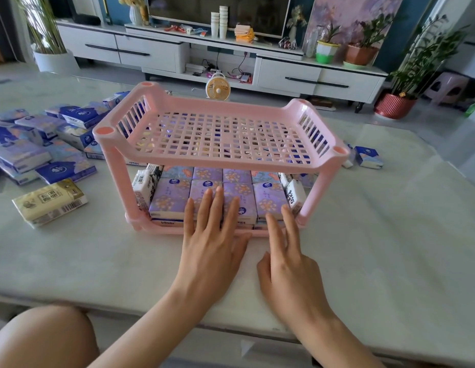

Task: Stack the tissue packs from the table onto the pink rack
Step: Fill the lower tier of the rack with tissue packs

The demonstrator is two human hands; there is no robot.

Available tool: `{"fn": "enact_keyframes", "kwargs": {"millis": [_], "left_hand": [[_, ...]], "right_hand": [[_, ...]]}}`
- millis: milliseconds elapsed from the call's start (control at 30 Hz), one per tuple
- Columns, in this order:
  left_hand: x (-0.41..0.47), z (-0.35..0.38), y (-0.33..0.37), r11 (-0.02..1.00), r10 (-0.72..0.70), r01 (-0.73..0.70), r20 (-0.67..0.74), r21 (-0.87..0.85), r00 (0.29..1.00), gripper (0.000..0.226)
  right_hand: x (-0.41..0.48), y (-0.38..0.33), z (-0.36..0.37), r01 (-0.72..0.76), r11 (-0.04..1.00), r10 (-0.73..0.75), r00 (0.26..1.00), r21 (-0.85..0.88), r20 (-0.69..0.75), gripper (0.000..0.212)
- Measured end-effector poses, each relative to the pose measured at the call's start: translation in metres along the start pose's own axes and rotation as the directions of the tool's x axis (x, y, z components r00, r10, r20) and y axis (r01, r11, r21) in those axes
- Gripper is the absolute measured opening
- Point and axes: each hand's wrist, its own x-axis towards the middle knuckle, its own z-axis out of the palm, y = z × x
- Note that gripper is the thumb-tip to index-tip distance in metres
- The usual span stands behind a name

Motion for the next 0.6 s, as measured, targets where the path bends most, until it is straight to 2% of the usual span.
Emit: {"fn": "enact_keyframes", "kwargs": {"millis": [100,367,600], "left_hand": [[0.0,-0.002,0.0,1.0,0.003,-0.003,-0.003,0.004,1.0,0.057],[0.0,-0.002,-0.003,1.0,0.006,-0.006,0.03,0.007,1.0,0.058],[-0.003,-0.002,-0.004,0.999,0.003,0.002,0.112,-0.044,0.994,0.064]], "right_hand": [[0.001,0.004,0.0,0.004,1.0,-0.004,1.0,0.014,0.007,0.069],[0.004,0.015,0.001,0.054,0.999,-0.054,0.998,0.004,0.039,0.069],[0.003,0.016,0.003,0.051,0.99,-0.051,0.999,0.134,-0.007,0.058]]}}
